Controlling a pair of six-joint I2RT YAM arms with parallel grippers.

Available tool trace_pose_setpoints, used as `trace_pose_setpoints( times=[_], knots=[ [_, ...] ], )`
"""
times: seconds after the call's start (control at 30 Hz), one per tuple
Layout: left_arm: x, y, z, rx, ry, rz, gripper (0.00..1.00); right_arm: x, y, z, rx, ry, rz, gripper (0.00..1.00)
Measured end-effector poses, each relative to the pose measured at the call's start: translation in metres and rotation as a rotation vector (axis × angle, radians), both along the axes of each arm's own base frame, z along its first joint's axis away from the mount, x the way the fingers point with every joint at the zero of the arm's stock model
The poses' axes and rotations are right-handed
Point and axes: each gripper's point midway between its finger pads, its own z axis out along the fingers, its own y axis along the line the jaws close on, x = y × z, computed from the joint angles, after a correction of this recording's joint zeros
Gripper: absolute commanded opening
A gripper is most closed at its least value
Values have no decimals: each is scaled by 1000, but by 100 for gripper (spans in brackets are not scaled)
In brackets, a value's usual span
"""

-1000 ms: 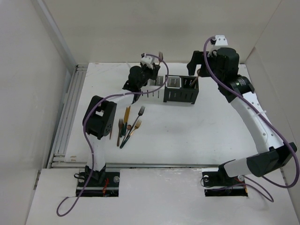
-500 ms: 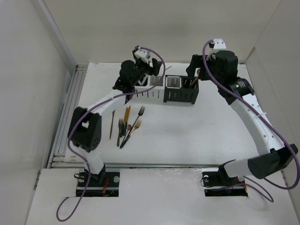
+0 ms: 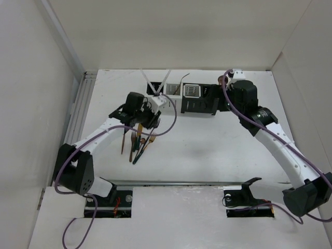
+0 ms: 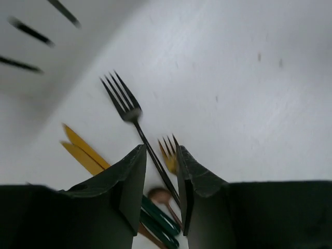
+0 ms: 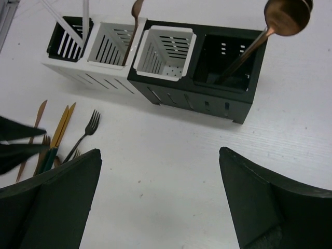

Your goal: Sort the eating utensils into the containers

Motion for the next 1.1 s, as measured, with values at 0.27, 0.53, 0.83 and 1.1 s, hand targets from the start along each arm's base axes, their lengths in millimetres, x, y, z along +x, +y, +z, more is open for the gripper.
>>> trace_pose_setpoints(
  times=[0.27,0.53,0.83,1.1],
  knots=[
    [-67,36,-90,276,220,-112,35,-22,-13,-25,58,58,-58,99],
    [-95,63,-135,475,383,-180,50,-38,-17,-29,113,67,-83,97],
    [-103,73,-137,524,410,-153,50,-49,-21,-8,150,4,-99,97],
    [-122,78,-132,540,459,-168,57,-50,-22,-13,134,20,-101,97]
  ],
)
